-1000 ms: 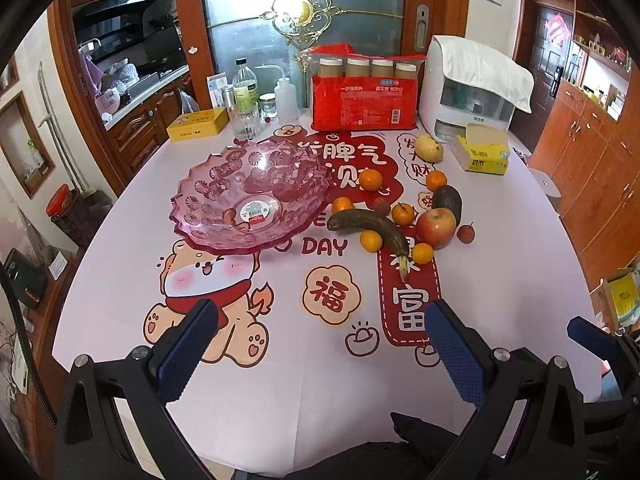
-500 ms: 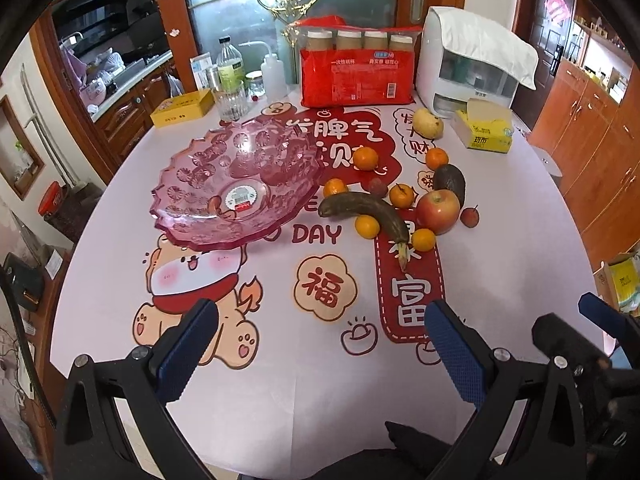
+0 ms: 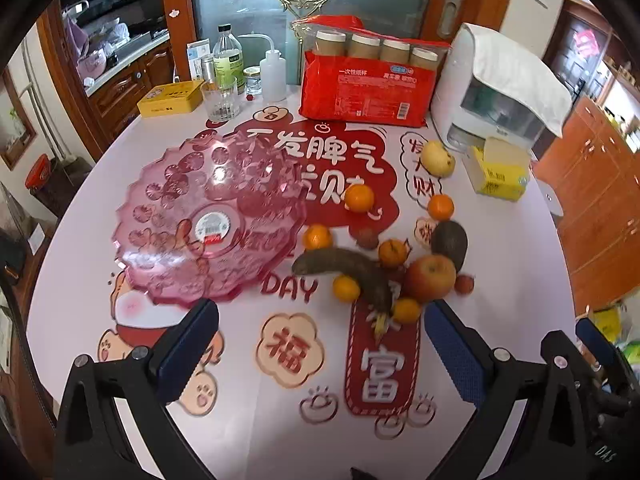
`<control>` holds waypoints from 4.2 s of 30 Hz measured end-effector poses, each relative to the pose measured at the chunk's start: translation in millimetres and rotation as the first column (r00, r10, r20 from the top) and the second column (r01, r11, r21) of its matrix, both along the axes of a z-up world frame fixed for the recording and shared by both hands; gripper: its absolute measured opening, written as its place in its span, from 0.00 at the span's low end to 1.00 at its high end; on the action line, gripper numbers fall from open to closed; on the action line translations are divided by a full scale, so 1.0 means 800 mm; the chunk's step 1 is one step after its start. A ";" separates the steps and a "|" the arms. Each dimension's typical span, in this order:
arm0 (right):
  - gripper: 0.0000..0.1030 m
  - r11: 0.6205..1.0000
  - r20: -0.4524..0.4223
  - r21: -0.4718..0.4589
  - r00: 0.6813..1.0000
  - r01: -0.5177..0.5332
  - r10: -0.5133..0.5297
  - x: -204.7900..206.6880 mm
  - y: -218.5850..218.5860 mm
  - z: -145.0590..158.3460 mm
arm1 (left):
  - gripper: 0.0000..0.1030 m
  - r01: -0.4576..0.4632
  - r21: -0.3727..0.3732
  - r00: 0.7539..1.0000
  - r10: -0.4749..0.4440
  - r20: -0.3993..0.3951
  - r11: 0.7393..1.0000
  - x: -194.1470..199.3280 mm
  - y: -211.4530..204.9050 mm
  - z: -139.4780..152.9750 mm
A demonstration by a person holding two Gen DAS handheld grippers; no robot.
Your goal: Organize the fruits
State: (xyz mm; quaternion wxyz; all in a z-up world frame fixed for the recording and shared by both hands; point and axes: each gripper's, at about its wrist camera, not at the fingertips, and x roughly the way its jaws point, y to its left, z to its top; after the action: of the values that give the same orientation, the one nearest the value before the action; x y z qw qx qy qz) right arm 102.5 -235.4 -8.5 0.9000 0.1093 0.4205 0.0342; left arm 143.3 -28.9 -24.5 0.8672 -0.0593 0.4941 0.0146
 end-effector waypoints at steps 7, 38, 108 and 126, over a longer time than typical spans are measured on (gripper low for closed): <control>0.99 0.997 0.076 -0.047 0.995 -0.058 0.061 0.055 -0.006 -0.012 | 0.99 -0.072 -0.113 0.995 0.063 -0.076 0.991 0.046 0.001 -0.031; 0.73 0.926 -0.024 -0.198 0.946 -0.323 0.325 0.124 0.036 -0.187 | 0.80 -0.423 -0.230 0.887 0.348 -0.304 0.877 0.132 -0.007 -0.230; 0.63 0.984 0.044 -0.060 0.984 -0.171 0.173 0.025 0.068 -0.098 | 0.31 0.006 -0.436 0.954 0.125 0.271 0.900 -0.032 0.079 -0.019; 0.62 0.980 0.167 0.043 0.969 -0.192 0.183 0.027 0.228 -0.049 | 0.31 0.040 -0.262 0.959 0.037 0.281 0.964 -0.025 0.263 0.034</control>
State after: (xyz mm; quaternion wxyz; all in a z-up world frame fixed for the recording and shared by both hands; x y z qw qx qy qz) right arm 123.8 -53.2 -47.4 0.9204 0.0922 0.3531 0.1403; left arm 123.2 181.7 2.7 0.9132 -0.1760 0.3625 -0.0609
